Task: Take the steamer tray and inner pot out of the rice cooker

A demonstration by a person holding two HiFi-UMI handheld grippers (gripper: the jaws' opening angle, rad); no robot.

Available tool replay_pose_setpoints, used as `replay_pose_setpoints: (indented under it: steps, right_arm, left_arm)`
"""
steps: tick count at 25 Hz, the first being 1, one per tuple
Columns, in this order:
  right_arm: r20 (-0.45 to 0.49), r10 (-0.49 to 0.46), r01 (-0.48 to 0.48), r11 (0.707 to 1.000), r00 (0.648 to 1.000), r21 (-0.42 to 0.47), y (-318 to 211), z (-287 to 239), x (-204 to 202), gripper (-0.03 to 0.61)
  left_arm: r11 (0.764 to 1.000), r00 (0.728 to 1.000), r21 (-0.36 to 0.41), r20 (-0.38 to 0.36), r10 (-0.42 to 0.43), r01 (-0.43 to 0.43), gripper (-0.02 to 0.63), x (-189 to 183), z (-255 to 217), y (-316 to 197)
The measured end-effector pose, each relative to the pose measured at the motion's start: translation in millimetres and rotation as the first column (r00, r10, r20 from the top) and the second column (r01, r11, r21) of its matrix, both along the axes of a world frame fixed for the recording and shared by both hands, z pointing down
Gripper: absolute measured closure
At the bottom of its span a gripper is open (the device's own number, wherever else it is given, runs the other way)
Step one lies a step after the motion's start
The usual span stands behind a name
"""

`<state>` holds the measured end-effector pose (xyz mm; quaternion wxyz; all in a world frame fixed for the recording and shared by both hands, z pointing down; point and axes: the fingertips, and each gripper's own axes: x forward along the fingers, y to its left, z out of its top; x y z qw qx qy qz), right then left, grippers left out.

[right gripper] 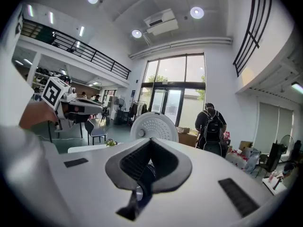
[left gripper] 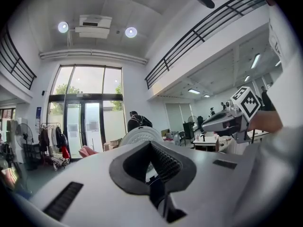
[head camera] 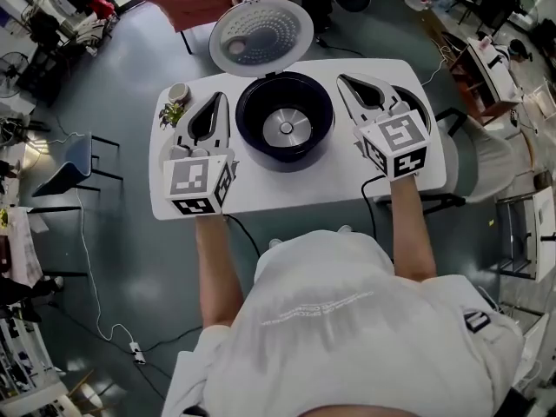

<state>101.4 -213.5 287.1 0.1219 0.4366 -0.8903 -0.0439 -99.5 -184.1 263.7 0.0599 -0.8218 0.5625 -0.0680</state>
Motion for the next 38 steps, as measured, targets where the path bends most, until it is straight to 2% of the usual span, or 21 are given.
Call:
replay_pose_setpoints:
  steps: [7,16,38]
  right_arm:
    - [0.002,-0.02,0.02,1.0,1.0,0.017,10,-9,-7,0.552]
    - [-0.048,-0.002,0.002,1.0,0.999,0.0,12,6,-4,0.552]
    - [-0.001,-0.017,0.016,0.999,1.0,-0.038,9,17,-4,0.552]
  left_arm:
    - [0.999,0.999,0.038,0.017,0.033,-0.033,0.598,10,-19,10]
    - [0.999,0.999,0.008,0.018,0.05,-0.05,0.598,18,-3,10]
    - [0.998,0.998,-0.026,0.006,0.062,-0.061,0.598,23,9,10]
